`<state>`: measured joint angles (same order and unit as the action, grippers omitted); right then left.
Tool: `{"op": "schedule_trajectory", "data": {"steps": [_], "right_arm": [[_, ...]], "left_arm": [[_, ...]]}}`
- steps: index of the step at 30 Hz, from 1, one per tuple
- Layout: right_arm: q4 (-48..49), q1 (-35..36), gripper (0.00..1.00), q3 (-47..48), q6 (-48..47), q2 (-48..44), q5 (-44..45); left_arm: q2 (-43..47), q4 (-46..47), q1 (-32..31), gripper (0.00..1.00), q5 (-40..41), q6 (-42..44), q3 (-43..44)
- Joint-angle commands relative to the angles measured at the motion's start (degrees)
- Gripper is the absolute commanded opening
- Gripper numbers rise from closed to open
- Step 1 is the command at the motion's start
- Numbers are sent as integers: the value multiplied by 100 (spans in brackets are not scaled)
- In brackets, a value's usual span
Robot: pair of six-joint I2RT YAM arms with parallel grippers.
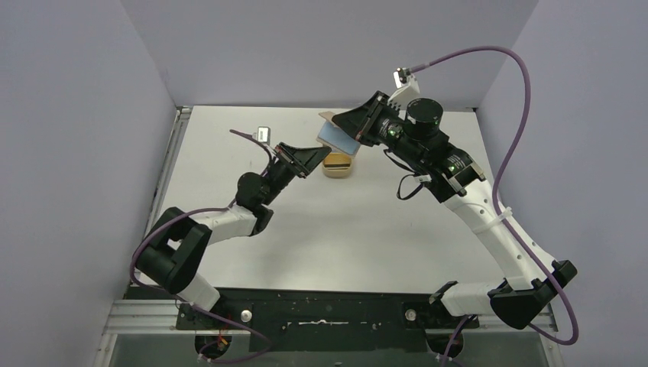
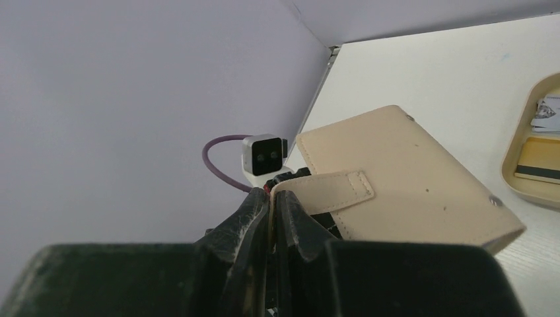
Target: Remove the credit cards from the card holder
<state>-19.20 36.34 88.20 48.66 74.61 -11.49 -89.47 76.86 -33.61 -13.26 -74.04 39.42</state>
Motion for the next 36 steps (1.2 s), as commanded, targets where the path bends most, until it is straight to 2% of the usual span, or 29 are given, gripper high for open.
{"op": "schedule_trajectory", "data": {"steps": [1, 5, 10, 16, 20, 22, 24, 27, 29, 31, 34, 36], "right_arm": [[426, 71, 0, 105, -93, -122, -152], [378, 71, 0, 73, -173, -160, -86], [343, 66, 0, -305, -330, -369, 149], [399, 17, 0, -1472, -392, -630, 398], [571, -4, 0, -2074, -358, -683, 442], [697, -4, 0, -2303, -380, -665, 485], [856, -2, 0, -2493, -346, -582, 493], [1214, 51, 0, -2746, -213, -315, 378], [1520, 92, 0, -2853, -72, -46, 252], [1842, 187, 0, -2902, 46, 240, 201], [2223, 346, 0, -2853, 151, 585, 186], [2303, 412, 0, -2869, 171, 677, 238]], "left_arm": [[-113, 338, 38, 0, 219, -410, 194], [-63, 330, 76, 0, 316, -354, 5], [85, 338, 227, 0, 39, -295, -460], [253, 298, 535, 0, -373, -254, -1384], [564, -69, 716, 1, -513, -15, -2019], [803, -243, 838, 16, -540, 87, -2278], [1152, -599, 999, 27, -570, 231, -2450], [1968, -1994, 1269, 46, -492, 626, -2535], [2663, -3126, 1403, 64, -252, 997, -2476], [3619, -4475, 1465, 94, 151, 1482, -2284], [4629, -6609, 1471, 97, 1051, 2144, -1813], [5008, -7210, 1517, 97, 1440, 2400, -1669]]}}
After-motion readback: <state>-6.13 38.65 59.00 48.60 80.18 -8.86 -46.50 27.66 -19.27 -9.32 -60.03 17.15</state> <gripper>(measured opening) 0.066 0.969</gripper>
